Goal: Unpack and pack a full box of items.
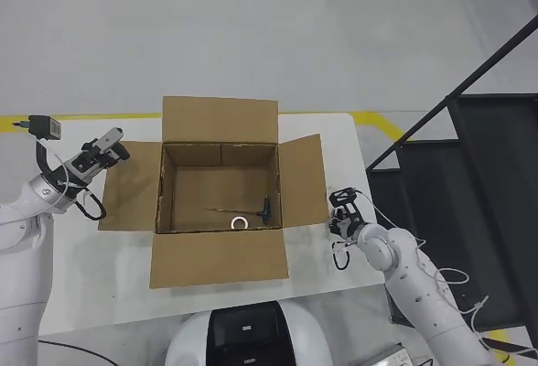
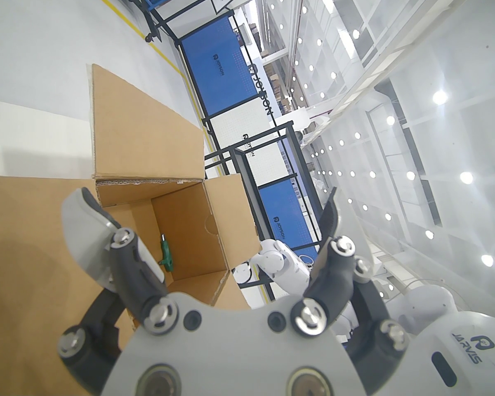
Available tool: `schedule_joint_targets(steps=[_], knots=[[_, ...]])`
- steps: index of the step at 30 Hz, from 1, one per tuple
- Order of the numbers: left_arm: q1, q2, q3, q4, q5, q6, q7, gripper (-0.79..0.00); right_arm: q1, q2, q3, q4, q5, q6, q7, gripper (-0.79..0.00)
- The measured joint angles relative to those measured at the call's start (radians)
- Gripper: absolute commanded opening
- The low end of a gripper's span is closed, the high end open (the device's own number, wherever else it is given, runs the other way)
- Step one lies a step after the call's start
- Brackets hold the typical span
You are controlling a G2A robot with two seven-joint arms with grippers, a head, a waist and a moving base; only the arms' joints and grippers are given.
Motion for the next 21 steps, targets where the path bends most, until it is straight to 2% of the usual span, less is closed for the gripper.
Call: schedule_joint_targets(steps=[1,11,17,21], knots=[[0.0,0.0,0.0,0.0,0.0,0.0,0.0,0.0,0.001,0.0,-0.001,0.003,0.0,0.002,0.0,-0.785],[0.0,0.0,0.0,0.0,0.0,0.0,0.0,0.0,-0.016,0.004,0.02,-0.03,0.001,-0.001,-0.016,-0.785],[0.0,0.0,0.0,0.0,0.0,0.0,0.0,0.0,-0.092,0.02,0.14,-0.194,0.11,-0.042,-0.025,-0.785],[0.0,0.0,0.0,0.0,0.0,0.0,0.0,0.0,-0.163,0.03,0.258,-0.373,0.184,-0.032,-0.045,-0.785]])
